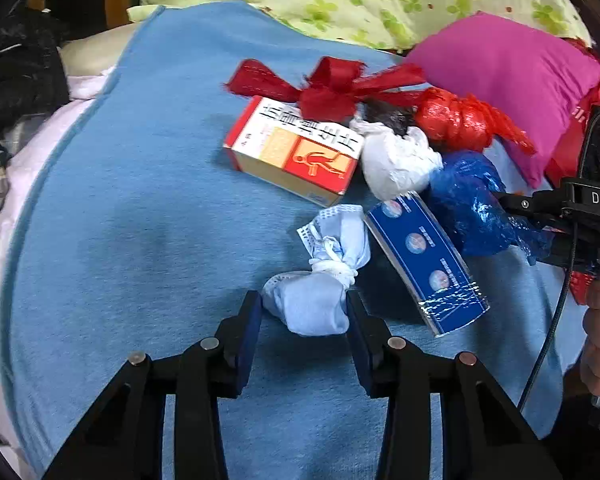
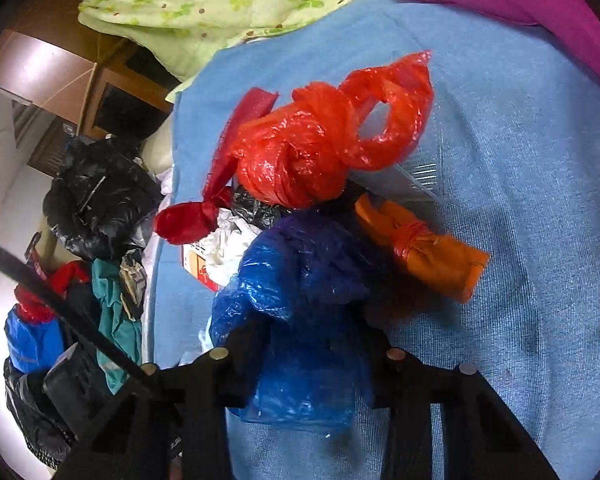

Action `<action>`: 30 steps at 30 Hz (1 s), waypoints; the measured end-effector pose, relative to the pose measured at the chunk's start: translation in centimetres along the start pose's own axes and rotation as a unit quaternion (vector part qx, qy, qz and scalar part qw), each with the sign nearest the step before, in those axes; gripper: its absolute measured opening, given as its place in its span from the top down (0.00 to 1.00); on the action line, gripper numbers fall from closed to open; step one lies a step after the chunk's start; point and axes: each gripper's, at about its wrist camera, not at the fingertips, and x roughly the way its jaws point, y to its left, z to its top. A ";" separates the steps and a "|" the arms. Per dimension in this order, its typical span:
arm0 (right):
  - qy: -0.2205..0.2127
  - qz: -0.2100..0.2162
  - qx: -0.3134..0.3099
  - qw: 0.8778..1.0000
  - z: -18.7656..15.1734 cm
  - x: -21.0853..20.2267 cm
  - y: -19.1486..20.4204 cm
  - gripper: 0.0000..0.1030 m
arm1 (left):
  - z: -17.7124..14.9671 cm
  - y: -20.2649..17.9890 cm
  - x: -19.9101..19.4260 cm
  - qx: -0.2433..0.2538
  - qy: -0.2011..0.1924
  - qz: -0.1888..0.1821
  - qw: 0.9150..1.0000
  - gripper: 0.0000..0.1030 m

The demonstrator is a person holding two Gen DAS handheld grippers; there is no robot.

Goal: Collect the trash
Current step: 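Grasp the light blue knotted cloth with the left tool while the right tool grasps the blue plastic bag, then carry both items into the red mesh basket and open both tools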

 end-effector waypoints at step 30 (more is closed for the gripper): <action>-0.338 -0.062 -0.023 0.939 -6.3 -32.8 -9.5 0.67 | 4.5 -26.9 -13.8 0.203 -0.147 -0.128 0.960 0.64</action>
